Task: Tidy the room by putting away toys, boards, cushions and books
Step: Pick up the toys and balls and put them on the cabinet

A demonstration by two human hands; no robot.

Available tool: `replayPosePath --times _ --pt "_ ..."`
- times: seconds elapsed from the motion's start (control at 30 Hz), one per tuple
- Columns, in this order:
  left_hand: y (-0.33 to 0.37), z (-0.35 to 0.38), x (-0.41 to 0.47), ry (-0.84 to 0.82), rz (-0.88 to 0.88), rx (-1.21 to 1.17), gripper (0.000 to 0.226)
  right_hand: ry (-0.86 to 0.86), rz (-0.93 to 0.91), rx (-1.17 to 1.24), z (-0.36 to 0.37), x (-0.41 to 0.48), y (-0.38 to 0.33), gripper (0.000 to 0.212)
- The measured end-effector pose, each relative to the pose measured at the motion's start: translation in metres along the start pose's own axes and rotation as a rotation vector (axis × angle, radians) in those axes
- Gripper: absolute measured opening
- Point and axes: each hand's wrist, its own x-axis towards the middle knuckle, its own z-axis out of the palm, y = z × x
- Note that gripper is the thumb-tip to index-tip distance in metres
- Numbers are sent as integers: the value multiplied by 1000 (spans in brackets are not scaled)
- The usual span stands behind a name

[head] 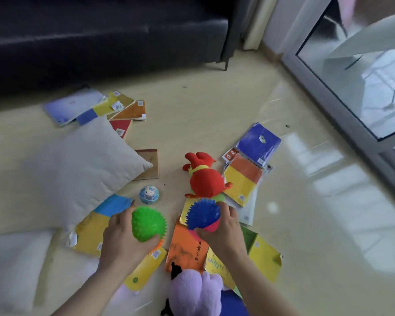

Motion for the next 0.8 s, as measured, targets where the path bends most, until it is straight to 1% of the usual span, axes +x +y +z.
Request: replayPosePath --times 0.07,0.13,0.23,0.4,0.47,0.53,0.57,0.6,0.67,0.73,0.8 --pt "35 -37 -30 -50 24 4 89 39 34 66 -44 -42 -18 84" --pt "86 -84 -66 -80 56 17 85 103 94 128 -107 -90 -42 82" --pt "159 -151 -117 -79 180 -18 81 215 136 227 -193 -166 -79 82" --pt "258 -224 -198 -191 341 -61 76 412 222 360 -312 -299 -114 80" --pt "283 -235 -225 -259 334 -109 72 460 243 379 -340 -342 -114 78" --pt "316 -237 -252 -361 421 -135 66 570 313 443 -366 -393 -103 74" --pt "324 -237 -259 -383 435 -140 67 607 322 448 -370 -406 -101 73" --pt "349 -230 -279 -424 502 -117 71 697 355 472 -383 -433 -90 73" --pt "378 -218 -305 -480 586 -90 72 815 414 508 -398 -463 -72 75" --pt "410 -194 -352 -550 706 -63 74 944 481 524 -413 -512 -42 75" --pt "433 -179 -389 -606 767 -69 81 1019 526 536 -427 -549 -21 76"
